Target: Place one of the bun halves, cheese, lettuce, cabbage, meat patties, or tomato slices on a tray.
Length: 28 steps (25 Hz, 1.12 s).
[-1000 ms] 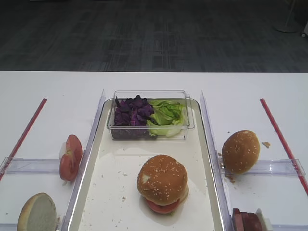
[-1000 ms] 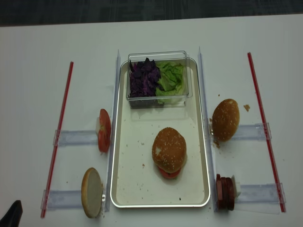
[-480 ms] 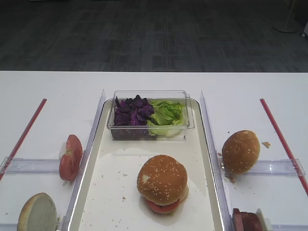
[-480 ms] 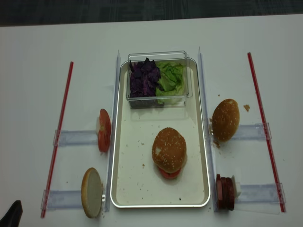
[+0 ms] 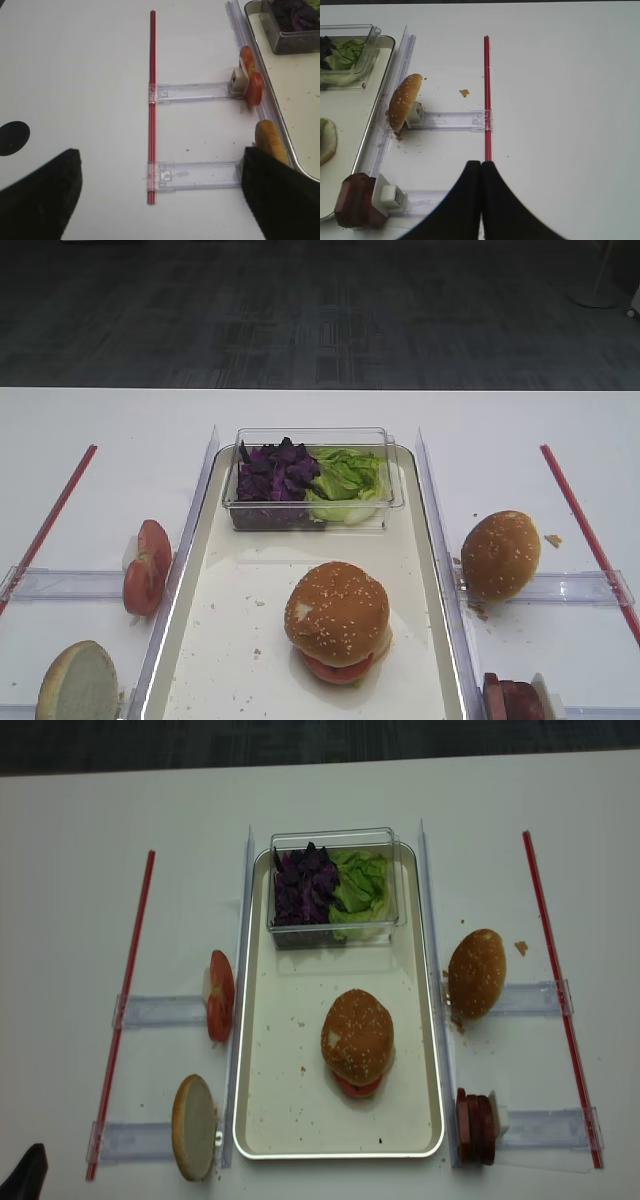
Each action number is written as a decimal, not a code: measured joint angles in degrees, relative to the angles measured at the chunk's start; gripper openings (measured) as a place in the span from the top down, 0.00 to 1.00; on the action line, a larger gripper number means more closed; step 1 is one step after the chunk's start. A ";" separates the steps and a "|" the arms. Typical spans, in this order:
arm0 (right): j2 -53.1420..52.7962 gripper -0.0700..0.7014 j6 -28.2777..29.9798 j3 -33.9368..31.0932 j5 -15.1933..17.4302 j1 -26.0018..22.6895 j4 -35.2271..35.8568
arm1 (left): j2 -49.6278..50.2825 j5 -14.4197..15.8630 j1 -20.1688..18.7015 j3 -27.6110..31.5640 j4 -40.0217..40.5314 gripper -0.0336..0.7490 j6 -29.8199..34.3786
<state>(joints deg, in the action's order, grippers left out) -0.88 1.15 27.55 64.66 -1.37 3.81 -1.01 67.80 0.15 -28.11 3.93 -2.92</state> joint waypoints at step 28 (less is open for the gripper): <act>0.00 0.86 0.00 0.00 0.00 0.00 0.00 | 0.00 0.00 0.00 0.00 0.00 0.19 0.00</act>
<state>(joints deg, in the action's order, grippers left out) -0.88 1.15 27.55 64.66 -1.37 3.81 -1.01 67.80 0.15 -28.11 3.93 -2.92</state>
